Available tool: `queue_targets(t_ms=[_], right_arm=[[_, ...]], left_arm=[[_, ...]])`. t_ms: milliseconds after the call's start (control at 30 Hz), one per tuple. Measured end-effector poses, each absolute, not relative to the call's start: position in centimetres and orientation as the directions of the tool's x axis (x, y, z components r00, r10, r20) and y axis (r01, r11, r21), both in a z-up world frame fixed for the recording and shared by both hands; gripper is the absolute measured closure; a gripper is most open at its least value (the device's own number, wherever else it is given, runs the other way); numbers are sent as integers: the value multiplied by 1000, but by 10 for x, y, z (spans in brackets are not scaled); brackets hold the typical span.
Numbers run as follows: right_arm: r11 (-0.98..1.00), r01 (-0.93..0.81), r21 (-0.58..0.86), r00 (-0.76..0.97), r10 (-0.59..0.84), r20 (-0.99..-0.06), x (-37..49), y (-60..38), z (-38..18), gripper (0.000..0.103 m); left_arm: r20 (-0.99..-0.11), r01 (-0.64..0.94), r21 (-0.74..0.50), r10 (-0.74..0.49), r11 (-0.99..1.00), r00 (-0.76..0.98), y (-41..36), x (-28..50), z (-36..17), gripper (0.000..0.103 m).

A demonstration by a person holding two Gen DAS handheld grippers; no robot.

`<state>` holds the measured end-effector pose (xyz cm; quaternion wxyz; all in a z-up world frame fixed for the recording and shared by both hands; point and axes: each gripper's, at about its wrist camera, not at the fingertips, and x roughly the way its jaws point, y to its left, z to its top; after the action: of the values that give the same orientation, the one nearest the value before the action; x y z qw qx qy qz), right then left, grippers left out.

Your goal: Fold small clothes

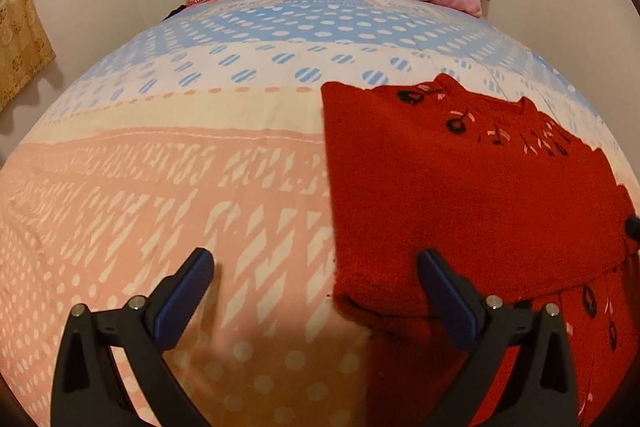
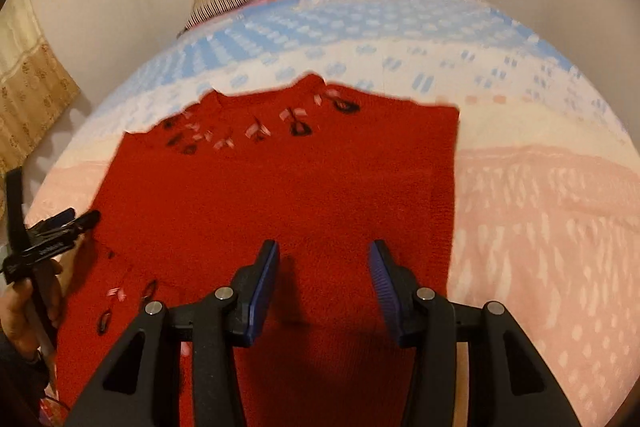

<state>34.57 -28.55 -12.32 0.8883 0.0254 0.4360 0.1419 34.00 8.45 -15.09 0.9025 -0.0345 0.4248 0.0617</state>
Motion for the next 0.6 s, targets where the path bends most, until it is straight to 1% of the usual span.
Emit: queue_targets(t_ms=[67,100,167,333,400,533,600], right_arm=[[968,-230,98,567,215,-795,347,-281,-129,55],[968,-232,100,556,216,-803,349,-282,-135,55],[967,-238,93,576,218,-788,353,-284,-139,55],[977,-206,60,579,172,-797,354,-278,-135,55],[975,-205,84,591,191,-783,348,-279,-132,51],[974,-222,54,589,178,-788,345,-276,-137,49],[976,-212,59,586,175,-791,346,-276,-134,49]], left_arm=[[-774,-144,-28,70,989,629,86,340,-153,0],[-777,-147,-37,64,988,626,86,340,-154,0],[-773,-145,-34,66,989,631,86,340,-153,0],[-734,-126,-16,74,992,675,82,326,-141,0],[-719,-105,-18,60,994,693,78,318,-137,0],[-695,-87,49,96,995,712,67,314,-135,0],[-686,-90,59,106,994,719,64,314,-133,0]])
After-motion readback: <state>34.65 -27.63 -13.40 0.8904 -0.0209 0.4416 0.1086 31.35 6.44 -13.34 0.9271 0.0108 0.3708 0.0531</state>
